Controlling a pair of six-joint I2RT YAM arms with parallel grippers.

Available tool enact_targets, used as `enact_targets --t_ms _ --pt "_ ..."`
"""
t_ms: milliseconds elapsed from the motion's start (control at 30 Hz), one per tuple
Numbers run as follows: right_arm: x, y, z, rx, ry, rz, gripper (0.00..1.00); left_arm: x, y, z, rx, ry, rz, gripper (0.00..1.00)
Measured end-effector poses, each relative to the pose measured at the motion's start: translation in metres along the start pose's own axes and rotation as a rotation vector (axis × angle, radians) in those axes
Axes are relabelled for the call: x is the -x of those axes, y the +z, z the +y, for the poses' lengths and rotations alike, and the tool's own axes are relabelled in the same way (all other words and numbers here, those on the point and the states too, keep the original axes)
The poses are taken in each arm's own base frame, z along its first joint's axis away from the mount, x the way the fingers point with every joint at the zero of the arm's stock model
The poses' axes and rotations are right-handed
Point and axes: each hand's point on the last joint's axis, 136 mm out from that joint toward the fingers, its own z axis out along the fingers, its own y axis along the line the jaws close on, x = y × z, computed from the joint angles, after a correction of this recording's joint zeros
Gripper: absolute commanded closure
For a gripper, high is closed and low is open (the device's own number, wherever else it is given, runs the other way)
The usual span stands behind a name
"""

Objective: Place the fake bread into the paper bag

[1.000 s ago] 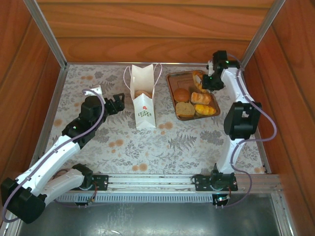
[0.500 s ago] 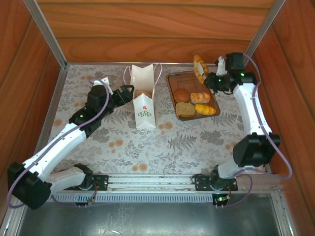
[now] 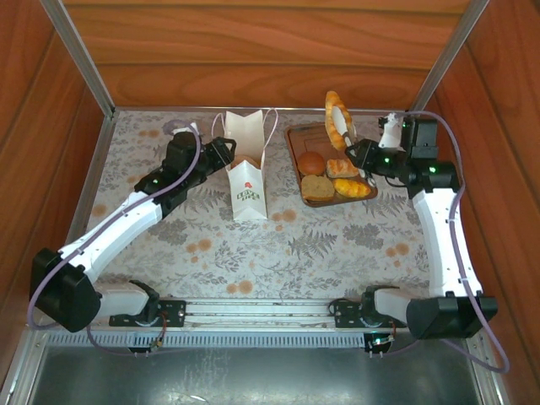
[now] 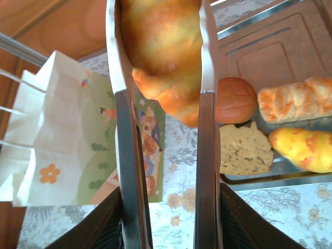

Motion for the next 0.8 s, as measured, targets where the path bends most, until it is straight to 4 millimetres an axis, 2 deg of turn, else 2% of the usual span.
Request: enact_targets --t_ms 200,500,667,800 --pt "-0.004 -0.020 0.024 0.091 -0.005 -0.023 0.57 -0.003 0.006 0.003 0.012 -0.018 0.007 0.63" --pt "-0.008 -0.034 0.051 0.193 -0.017 -0.028 0.57 -0.002 0.006 0.003 0.016 -0.023 -0.001 0.75" --pt "-0.005 -0.042 0.084 0.291 -0.059 -0.029 0.57 0.000 0.005 0.003 0.019 -0.031 -0.008 0.81" --pt "-0.002 -0.049 0.121 0.383 -0.125 -0.029 0.57 0.001 0.003 0.002 0.015 -0.039 -0.014 0.85"
